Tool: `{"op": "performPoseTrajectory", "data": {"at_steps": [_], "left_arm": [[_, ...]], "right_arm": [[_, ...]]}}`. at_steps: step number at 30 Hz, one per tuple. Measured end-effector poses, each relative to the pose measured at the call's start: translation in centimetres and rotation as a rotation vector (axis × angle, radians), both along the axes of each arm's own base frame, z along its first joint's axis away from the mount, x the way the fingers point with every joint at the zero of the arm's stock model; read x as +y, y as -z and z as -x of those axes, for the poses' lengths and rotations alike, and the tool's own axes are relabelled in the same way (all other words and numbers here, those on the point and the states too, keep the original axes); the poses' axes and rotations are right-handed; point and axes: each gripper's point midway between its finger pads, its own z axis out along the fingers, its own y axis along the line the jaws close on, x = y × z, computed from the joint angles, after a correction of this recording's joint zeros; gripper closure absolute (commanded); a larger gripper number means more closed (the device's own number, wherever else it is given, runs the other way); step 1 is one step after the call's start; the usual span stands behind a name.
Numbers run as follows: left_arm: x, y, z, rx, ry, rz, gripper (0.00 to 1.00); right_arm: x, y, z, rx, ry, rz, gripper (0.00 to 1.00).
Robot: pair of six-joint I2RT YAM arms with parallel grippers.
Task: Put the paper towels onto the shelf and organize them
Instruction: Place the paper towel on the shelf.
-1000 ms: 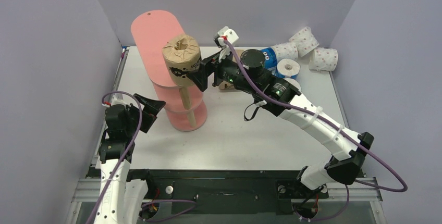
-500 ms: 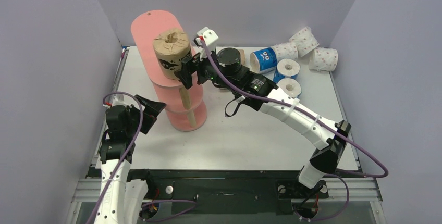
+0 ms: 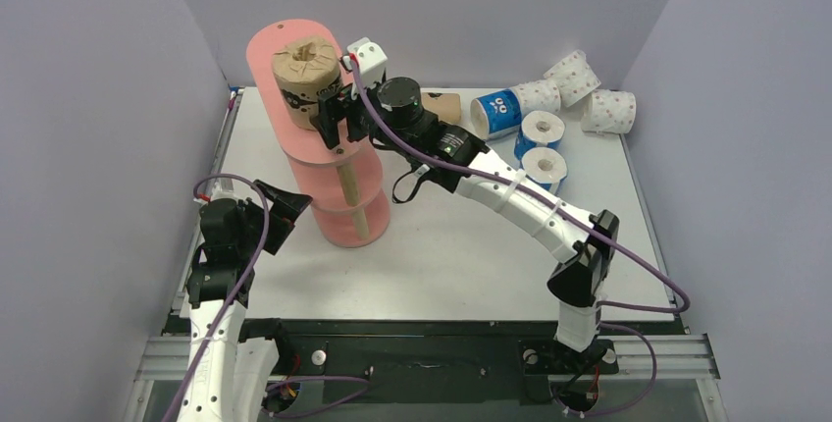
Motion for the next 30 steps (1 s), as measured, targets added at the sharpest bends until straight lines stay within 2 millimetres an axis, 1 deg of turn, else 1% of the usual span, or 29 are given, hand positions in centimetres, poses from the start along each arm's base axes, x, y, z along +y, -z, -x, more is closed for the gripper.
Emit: {"op": "performPoseTrajectory", "data": {"at_steps": [8, 19, 23, 30], "left_arm": [[0.1, 0.2, 0.1, 0.008, 0.0, -0.009, 0.1], [0.2, 0.7, 0.4, 0.03, -0.002, -0.016, 0.09], [0.2, 0.7, 0.5, 0.031, -0.005, -0.018, 0.09], [0.2, 0.7, 0.6, 0.03, -0.006, -0.019, 0.09]], "right_arm": [[1.9, 0.1, -2.1, -0.003, 0.005, -0.013, 0.22], [2.9, 0.1, -4.3, -0.008, 0.023, -0.032, 0.22], [3.3, 0.4, -5.1, -0.007, 0.032, -0.035, 0.22], [3.0, 1.0, -6.7, 0.002, 0.075, -0.047, 0.22]]}}
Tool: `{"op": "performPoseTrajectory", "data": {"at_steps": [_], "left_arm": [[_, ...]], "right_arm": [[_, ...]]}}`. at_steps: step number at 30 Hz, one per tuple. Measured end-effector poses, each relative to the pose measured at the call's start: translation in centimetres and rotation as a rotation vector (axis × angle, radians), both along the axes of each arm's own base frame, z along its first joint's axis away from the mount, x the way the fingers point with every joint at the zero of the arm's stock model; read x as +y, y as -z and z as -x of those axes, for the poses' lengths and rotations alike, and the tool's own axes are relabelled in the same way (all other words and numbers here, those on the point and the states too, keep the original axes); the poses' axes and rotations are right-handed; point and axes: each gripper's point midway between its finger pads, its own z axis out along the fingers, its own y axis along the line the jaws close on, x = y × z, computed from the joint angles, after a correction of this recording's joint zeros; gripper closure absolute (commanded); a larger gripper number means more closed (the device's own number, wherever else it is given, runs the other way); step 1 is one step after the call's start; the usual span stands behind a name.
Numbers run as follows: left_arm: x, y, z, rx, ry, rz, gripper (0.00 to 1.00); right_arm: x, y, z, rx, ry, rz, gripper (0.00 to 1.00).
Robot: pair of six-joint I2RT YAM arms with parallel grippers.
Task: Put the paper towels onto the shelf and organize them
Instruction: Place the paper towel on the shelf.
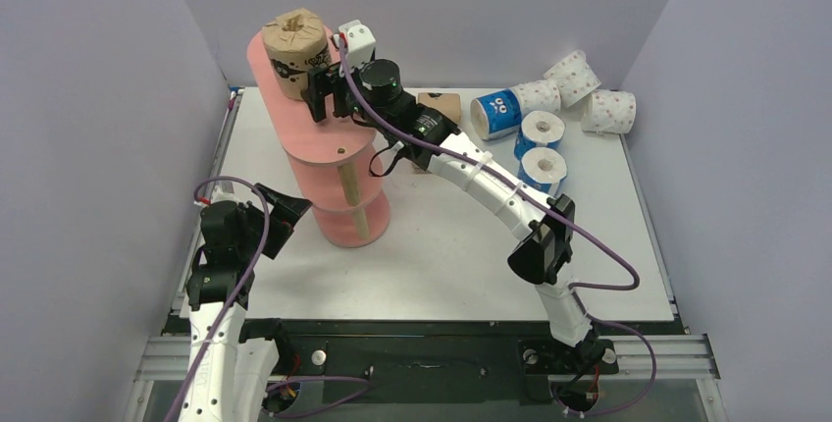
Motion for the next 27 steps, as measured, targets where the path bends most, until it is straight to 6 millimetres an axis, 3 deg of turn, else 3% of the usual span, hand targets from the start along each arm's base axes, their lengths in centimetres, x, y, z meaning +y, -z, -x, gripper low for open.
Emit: {"op": "performPoseTrajectory", "data": {"at_steps": [7, 17, 22, 27], "left_arm": [[0.0, 0.2, 0.0, 0.003, -0.002, -0.002, 0.09], [0.1, 0.2, 0.0, 0.002, -0.004, -0.007, 0.09], [0.1, 0.1, 0.0, 0.0, -0.004, -0.007, 0.09], [0.1, -0.1, 0.3, -0.01, -0.003, -0.01, 0.09]], "right_arm": [[-0.5, -0.1, -2.0, -0.012, 0.055, -0.033, 0.21], [-0.3, -0.2, -2.2, -0.02, 0.054, -0.05, 0.18], [-0.4, -0.4, -1.2, -0.013, 0.03, -0.041, 0.17], [-1.5, -1.1, 2.0, 0.01, -0.019, -0.026, 0.17]]}}
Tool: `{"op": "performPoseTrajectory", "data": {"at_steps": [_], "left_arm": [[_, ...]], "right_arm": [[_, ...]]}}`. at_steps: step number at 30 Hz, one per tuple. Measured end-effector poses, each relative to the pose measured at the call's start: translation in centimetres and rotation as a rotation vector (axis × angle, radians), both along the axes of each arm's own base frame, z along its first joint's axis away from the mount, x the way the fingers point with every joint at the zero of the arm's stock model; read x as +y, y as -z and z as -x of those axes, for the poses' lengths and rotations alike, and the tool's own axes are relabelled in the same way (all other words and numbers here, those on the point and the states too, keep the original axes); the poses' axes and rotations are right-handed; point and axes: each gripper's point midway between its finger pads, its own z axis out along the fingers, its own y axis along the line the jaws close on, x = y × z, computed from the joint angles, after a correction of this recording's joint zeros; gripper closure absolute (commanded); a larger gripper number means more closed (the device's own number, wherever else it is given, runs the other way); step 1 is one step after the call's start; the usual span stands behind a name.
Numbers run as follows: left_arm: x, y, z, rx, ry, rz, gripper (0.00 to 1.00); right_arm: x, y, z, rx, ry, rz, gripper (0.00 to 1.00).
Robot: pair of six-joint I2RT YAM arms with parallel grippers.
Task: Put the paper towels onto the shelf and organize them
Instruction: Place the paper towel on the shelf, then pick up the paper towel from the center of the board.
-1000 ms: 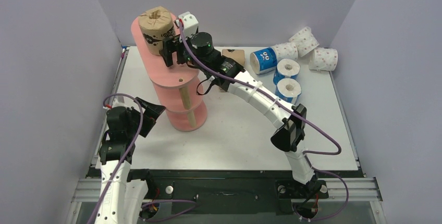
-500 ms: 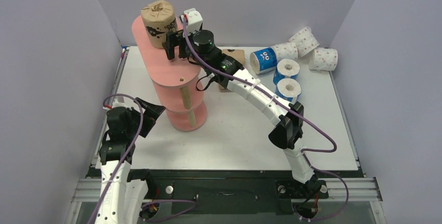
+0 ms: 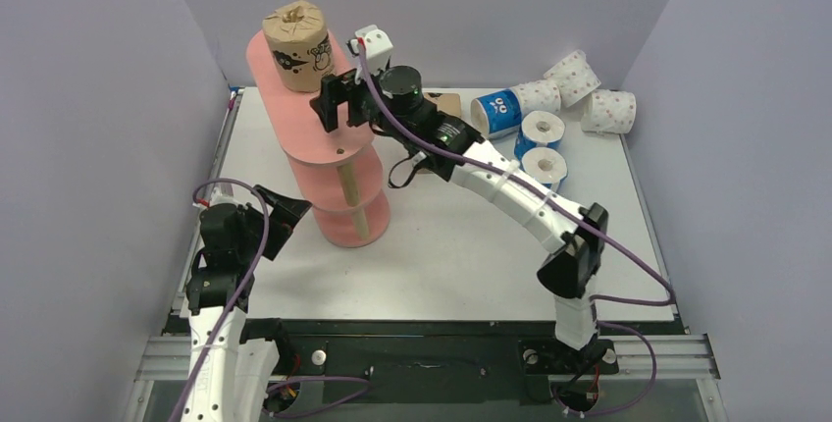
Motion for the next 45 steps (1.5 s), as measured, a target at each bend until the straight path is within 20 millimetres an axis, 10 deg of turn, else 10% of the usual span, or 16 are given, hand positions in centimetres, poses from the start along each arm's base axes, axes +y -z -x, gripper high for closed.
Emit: {"op": "performPoseTrajectory", "data": {"at_steps": [12, 16, 27, 40, 45], "left_arm": [[-0.2, -0.2, 1.5, 0.002, 0.017, -0.022, 0.09], [-0.3, -0.3, 2.0, -0.008, 0.024, -0.026, 0.1], [-0.9, 0.9, 2.5, 0.002, 0.049, -0.012, 0.11], [-1.1, 3.6, 3.1, 0.044, 0.061, -0.014, 0.11], [-1.1, 3.9, 3.1, 0.048, 0.062, -0.013, 0.11]], "right_arm": [[-15.8, -4.1, 11.5, -0.028, 0.074, -0.18, 0.18], [-21.7, -1.1, 13.3, -0.009, 0.191, -0.224, 0.19], [-34.6, 15.7, 8.4, 0.294, 0.74, -0.15, 0.27], [-47.1, 24.1, 4.4, 0.564, 1.241, -0.225, 0.24], [-47.7, 26.8, 2.8, 0.673, 1.259, -0.214, 0.25]]}}
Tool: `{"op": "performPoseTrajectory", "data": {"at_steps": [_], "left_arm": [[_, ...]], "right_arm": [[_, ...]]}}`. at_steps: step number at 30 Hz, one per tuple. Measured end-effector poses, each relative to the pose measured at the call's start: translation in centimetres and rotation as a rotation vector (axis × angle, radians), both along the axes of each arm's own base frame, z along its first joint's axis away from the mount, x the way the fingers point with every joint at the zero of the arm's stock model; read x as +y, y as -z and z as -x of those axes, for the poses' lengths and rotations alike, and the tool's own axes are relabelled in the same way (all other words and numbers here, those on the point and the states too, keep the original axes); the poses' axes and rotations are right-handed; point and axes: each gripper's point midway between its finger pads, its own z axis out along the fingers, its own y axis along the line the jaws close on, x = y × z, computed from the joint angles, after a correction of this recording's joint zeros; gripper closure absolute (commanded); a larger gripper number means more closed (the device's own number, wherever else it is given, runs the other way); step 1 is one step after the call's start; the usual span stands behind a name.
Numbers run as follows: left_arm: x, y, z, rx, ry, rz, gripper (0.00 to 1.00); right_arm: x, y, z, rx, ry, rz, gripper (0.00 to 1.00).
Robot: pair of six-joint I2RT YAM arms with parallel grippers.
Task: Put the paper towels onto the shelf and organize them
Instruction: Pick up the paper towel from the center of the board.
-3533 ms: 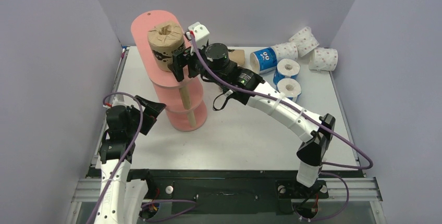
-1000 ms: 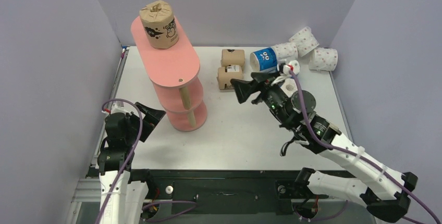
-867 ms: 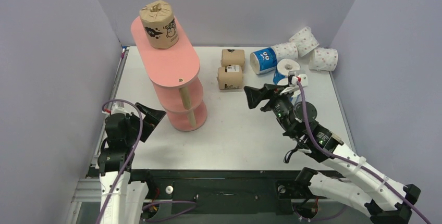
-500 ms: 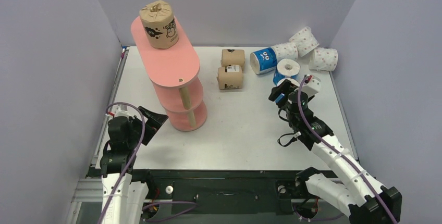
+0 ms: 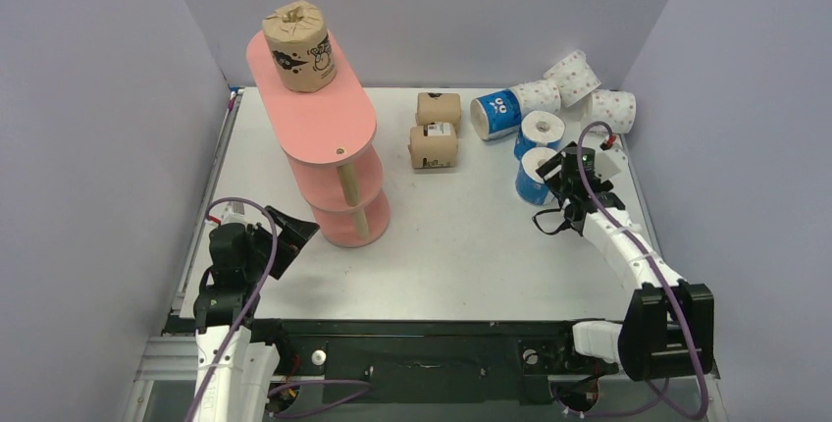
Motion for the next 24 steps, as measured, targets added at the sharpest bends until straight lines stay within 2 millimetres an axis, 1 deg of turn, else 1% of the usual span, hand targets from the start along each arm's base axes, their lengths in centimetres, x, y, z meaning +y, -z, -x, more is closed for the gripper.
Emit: {"op": "performPoseTrajectory", "data": {"at_steps": [4, 7, 14, 20, 24], "left_arm": [[0.0, 0.0, -0.1, -0.005, 0.0, -0.002, 0.11], [0.1, 0.0, -0.1, -0.009, 0.003, -0.008, 0.1], [0.1, -0.1, -0.1, -0.012, 0.003, -0.009, 0.1], [0.1, -0.1, -0.1, -0.014, 0.004, -0.012, 0.1], [0.1, 0.0, -0.1, -0.015, 0.004, -0.012, 0.1]], "right_arm": [[0.2, 0.9, -1.8, 0.031, -0.01, -0.024, 0.27], [0.0, 1.6, -2.8, 0.042, -0.004, -0.038, 0.28], [-0.7, 3.7, -3.5, 0.075, 0.019, -0.067, 0.34], [-0.6, 4.0, -4.2, 0.073, 0.021, -0.079, 0.41], [-0.6, 4.3, -4.5, 0.08, 0.02, -0.08, 0.51]]}}
